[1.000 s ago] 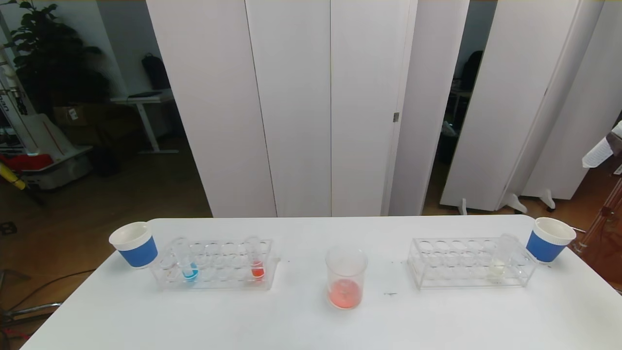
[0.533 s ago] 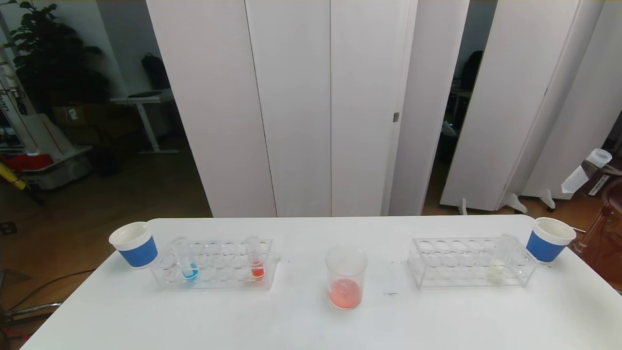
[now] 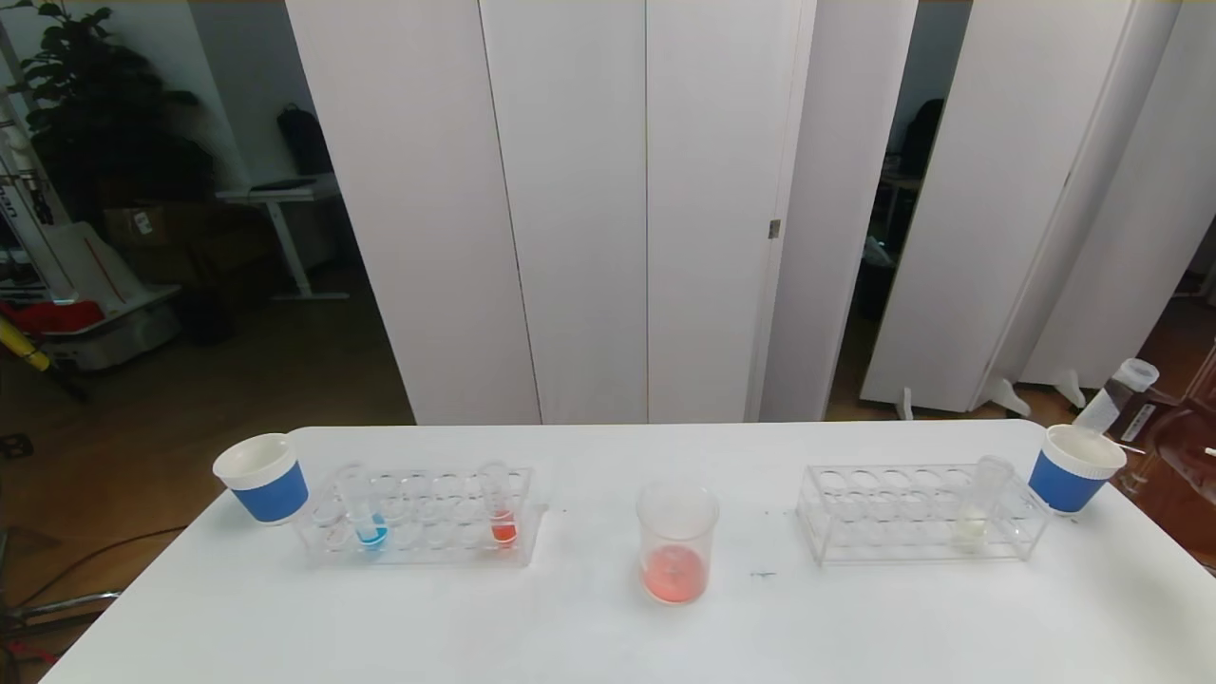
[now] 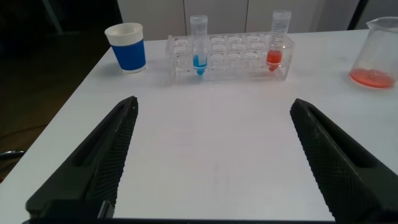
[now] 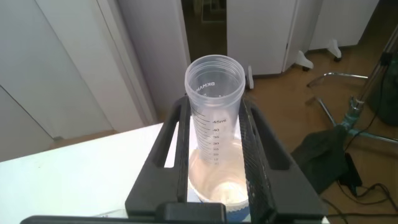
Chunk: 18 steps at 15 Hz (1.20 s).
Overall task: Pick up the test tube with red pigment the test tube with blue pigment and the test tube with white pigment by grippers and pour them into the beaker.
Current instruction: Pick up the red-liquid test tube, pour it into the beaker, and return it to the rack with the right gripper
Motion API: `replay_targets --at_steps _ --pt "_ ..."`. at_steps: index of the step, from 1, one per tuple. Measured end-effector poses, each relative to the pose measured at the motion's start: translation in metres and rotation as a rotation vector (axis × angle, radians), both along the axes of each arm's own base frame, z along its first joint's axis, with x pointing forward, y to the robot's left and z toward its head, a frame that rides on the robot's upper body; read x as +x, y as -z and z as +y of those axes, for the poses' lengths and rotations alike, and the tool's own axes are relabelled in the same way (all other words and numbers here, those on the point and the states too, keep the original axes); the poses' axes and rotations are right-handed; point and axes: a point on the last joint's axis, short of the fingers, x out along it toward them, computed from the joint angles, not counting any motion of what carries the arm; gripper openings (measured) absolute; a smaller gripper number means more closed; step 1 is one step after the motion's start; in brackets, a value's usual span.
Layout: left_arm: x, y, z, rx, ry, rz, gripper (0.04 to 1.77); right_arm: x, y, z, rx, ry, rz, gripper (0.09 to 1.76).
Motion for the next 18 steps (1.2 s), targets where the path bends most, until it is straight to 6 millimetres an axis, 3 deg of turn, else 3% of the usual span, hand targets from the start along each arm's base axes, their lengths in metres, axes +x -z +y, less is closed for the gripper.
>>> replay_targets --at_steps 6,18 --pt "0.0 0.0 0.0 0.0 0.0 0.0 1.75 -0.005 0.018 -0.004 0.016 0.016 0.061 0.59" --pt "0.0 0.0 0.0 0.0 0.0 0.0 1.75 0.001 0.027 -0.01 0.022 0.003 0.078 0.6"
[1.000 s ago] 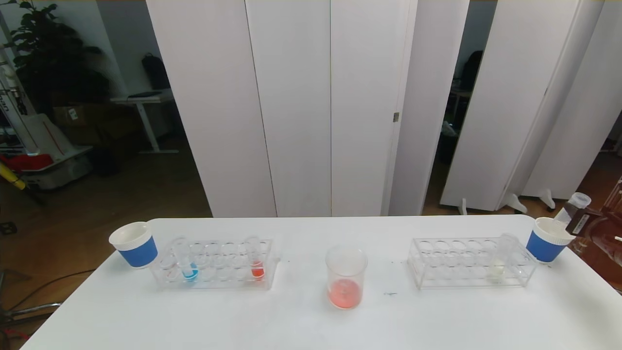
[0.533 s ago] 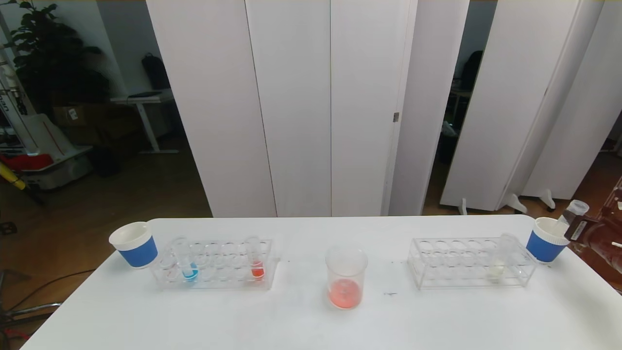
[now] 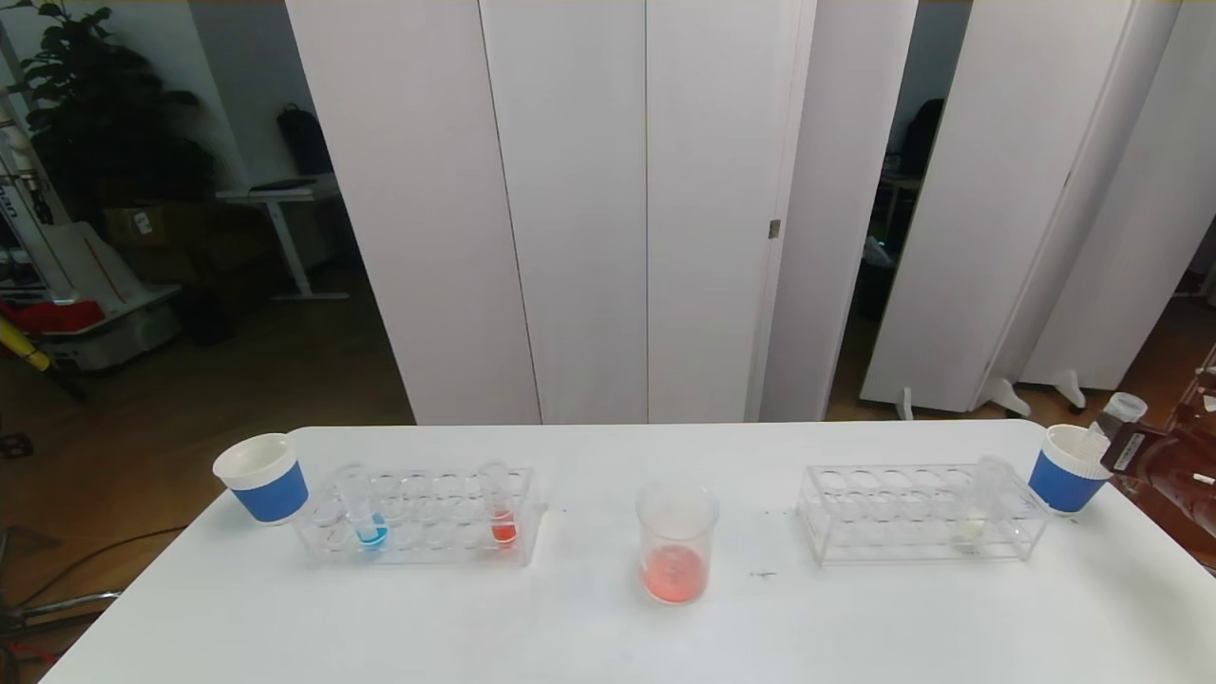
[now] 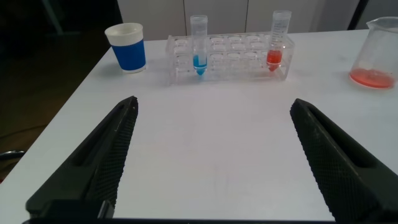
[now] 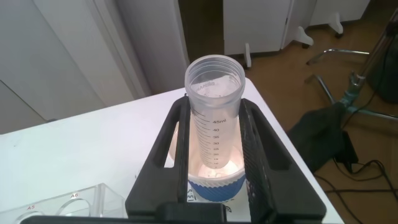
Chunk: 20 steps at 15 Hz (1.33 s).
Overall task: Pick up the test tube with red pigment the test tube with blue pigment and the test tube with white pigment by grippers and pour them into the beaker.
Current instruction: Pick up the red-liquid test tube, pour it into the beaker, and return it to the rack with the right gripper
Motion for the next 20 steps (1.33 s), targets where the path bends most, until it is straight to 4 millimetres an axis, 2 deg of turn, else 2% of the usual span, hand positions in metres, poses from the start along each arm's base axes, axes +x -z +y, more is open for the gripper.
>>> replay_targets --at_steps 1,2,3,4,5,13,20 --pt "0.0 0.0 0.0 0.0 0.0 0.0 1.75 0.0 0.0 0.0 0.0 0.001 -0.001 0.73" --pt "0.0 0.0 0.0 0.0 0.0 0.0 1.75 0.0 0.0 0.0 -0.001 0.001 -0.001 1.02" --pt "0.0 0.0 0.0 0.0 0.0 0.0 1.75 0.0 0.0 0.0 0.0 0.002 -0.001 1.4" --pt "0.0 0.0 0.0 0.0 0.0 0.0 1.75 0.0 0.0 -0.001 0.0 0.003 0.0 1.64" --pt "0.0 0.0 0.0 0.0 0.0 0.0 1.75 0.0 0.0 -0.001 -0.001 0.003 -0.002 1.75" --pt "0.0 0.0 0.0 0.0 0.0 0.0 1.75 -0.002 -0.008 -0.004 -0.045 0.005 -0.016 1.75" --pt "0.0 0.0 0.0 0.0 0.0 0.0 1.75 -0.011 -0.047 -0.001 -0.062 -0.013 -0.04 1.75"
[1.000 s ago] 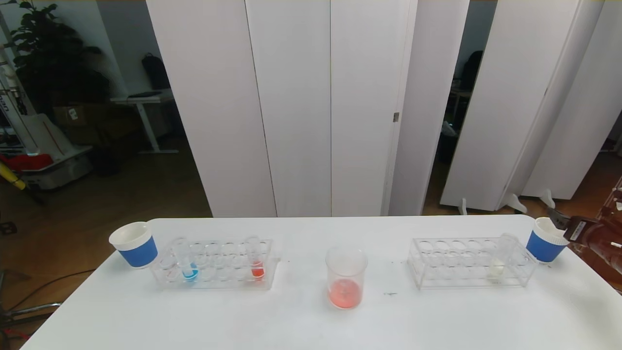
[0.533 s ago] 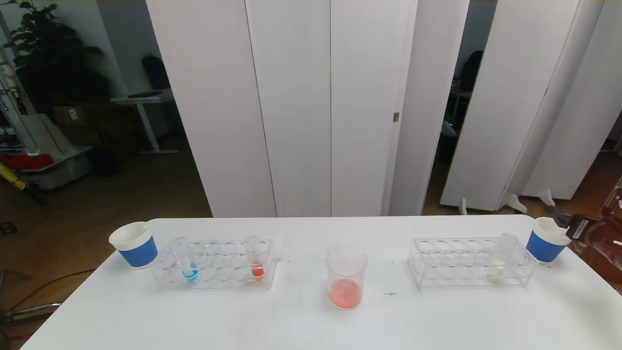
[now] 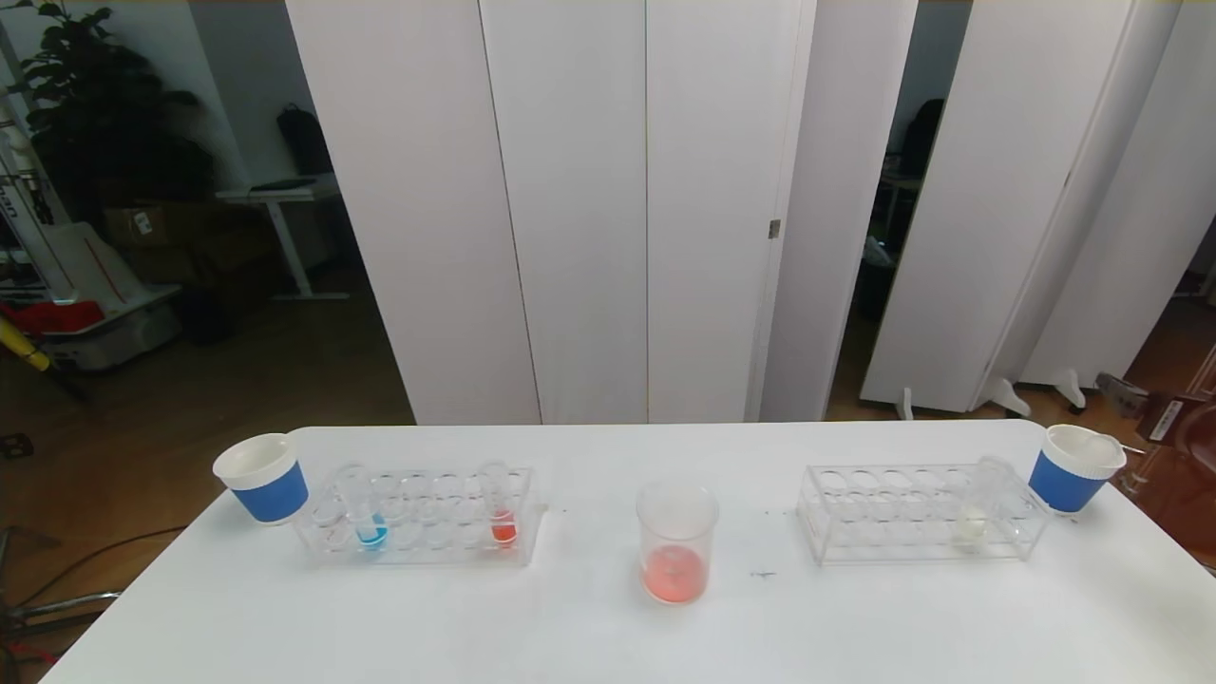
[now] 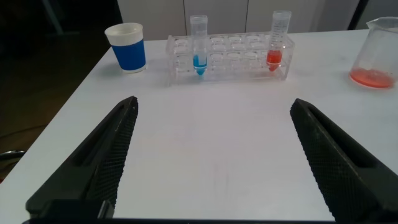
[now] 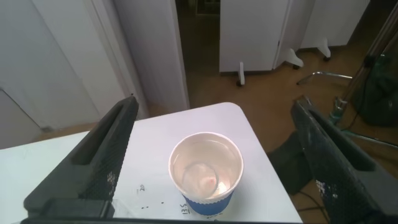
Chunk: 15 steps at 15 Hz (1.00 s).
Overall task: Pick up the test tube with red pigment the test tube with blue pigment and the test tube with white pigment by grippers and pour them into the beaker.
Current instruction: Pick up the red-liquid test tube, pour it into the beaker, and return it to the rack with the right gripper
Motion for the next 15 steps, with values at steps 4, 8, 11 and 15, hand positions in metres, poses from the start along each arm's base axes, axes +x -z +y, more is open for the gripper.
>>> replay_targets --at_steps 4,8,11,15 --pt "0.0 0.0 0.0 0.0 0.0 0.0 1.75 -0.018 -0.037 0.013 0.026 -0.091 0.028 1.75" --pt "0.0 0.0 0.0 0.0 0.0 0.0 1.75 -0.042 -0.076 0.036 0.042 -0.14 0.066 1.75" --pt "0.0 0.0 0.0 0.0 0.0 0.0 1.75 -0.063 -0.101 0.062 0.033 -0.199 0.063 1.75" --pt "0.0 0.0 0.0 0.0 0.0 0.0 1.75 -0.102 -0.125 0.106 -0.005 -0.261 0.053 1.75"
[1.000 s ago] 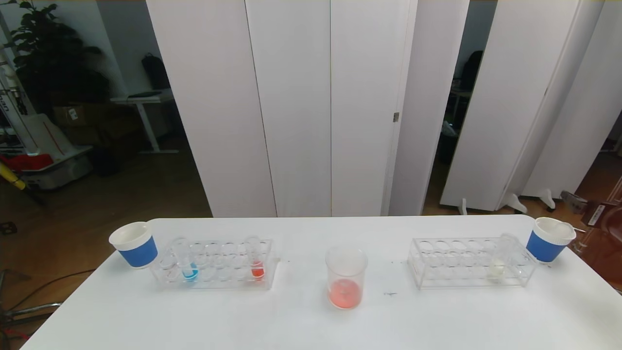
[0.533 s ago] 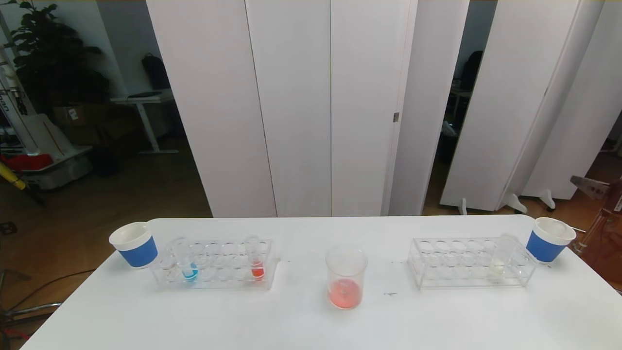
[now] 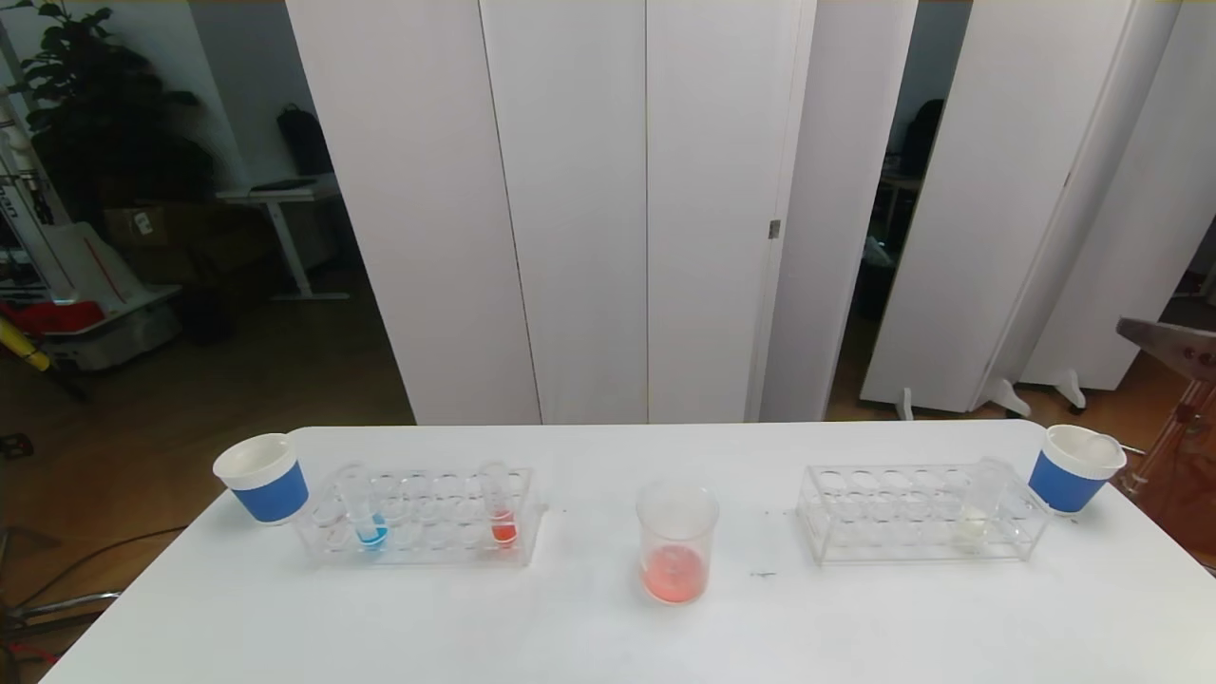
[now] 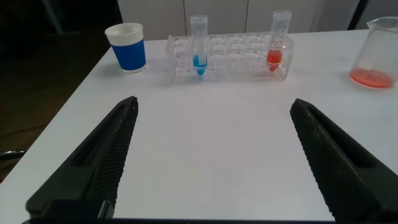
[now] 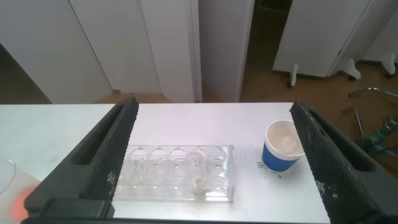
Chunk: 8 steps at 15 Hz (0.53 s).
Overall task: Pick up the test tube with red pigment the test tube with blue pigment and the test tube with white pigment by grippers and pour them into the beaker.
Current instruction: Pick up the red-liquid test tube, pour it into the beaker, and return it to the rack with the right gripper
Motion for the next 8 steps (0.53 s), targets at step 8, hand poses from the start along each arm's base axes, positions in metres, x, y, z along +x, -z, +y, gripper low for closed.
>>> replay_targets --at_steps 8 --pt "0.0 0.0 0.0 0.0 0.0 0.0 1.75 -0.136 -0.027 0.028 -0.055 -0.058 -0.149 1.75"
